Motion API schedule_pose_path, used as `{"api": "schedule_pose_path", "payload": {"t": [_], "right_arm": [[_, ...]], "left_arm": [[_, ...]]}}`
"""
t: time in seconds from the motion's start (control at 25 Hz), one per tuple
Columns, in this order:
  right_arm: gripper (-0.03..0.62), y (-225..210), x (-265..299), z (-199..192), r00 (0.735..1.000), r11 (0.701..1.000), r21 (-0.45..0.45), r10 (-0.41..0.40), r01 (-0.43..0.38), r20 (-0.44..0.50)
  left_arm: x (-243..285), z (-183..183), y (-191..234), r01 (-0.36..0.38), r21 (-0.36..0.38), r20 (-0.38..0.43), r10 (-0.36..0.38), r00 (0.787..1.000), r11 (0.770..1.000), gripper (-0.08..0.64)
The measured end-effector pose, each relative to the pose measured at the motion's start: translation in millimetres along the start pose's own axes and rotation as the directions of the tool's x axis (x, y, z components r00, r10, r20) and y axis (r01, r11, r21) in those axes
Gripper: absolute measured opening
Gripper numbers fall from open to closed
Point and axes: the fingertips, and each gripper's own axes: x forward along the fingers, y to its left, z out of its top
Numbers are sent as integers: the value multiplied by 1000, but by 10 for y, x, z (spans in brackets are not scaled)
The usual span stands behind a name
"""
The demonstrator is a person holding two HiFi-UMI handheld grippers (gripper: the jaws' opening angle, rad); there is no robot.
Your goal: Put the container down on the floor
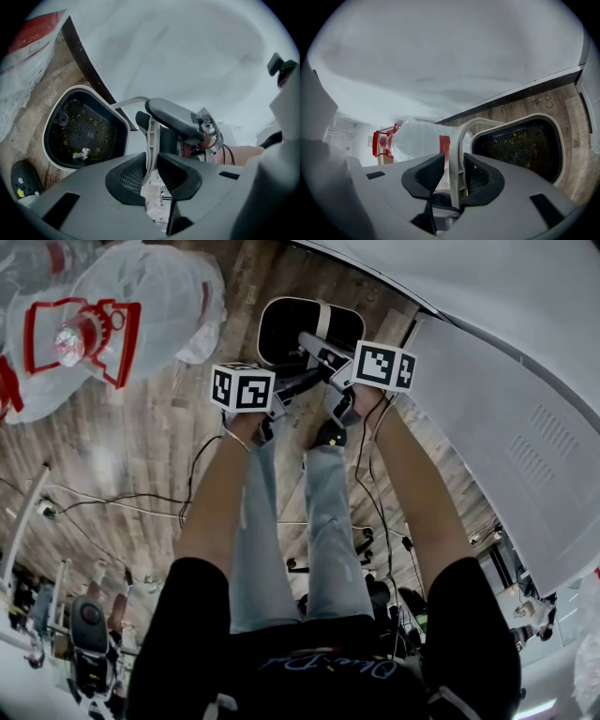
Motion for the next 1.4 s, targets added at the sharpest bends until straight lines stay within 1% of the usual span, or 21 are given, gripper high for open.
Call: {"api": "schedule_pose_path", "payload": {"t": [0.12, 0.36, 0.44, 0.52, 0.64, 0.72, 0.8, 0.88, 0.92, 1.0, 1.08, 1.24, 1.4], "right_arm": [[126, 15, 3, -8, 1000, 1000, 0, -14, 14, 11], [140, 16, -72, -93, 999, 998, -17, -53, 53, 6], [140, 30, -97, -158, 998, 998, -21, -57, 57, 1], [140, 49, -123, -219, 998, 998, -11, -56, 56, -3], [138, 130, -144, -242, 999, 999, 19, -30, 30, 20], [109, 171, -177, -234, 999, 1000, 25, -20, 19, 45], [63, 185, -224, -222, 998, 1000, 19, -22, 21, 64], [37, 208, -254, -209, 997, 1000, 20, -16, 15, 79], [29, 227, -260, -196, 996, 1000, 18, -9, 8, 85], [17, 261, -275, -178, 996, 1000, 0, 4, -4, 91], [14, 263, -303, -195, 996, 1000, -14, 5, -4, 91], [8, 256, -318, -181, 994, 1000, -15, 5, -4, 107], [2, 266, -370, -180, 993, 999, -52, 0, 7, 121]], "left_arm": [[-10, 6, 2, -16, 9, 3, 16, 1000, 1000, 58], [-162, 60, 94, -100, 12, 35, 100, 994, 995, 67], [-256, 73, 164, -149, 17, 48, 148, 988, 989, 82], [-334, 84, 217, -190, 18, 58, 189, 980, 982, 114], [-421, 121, 263, -214, -10, 78, 214, 974, 977, 154], [-450, 141, 276, -241, -16, 96, 241, 966, 970, 163], [-479, 135, 311, -292, 4, 106, 290, 951, 956, 163], [-542, 125, 373, -339, 14, 110, 335, 936, 941, 161], [-574, 121, 399, -349, 10, 106, 346, 932, 937, 163], [-614, 89, 419, -347, -9, 84, 347, 934, 938, 163], [-651, 26, 421, -354, -17, 68, 354, 933, 935, 183], [-765, 28, 419, -368, -9, 66, 367, 928, 930, 187], [-868, -13, 441, -383, -18, 64, 384, 921, 923, 187]]}}
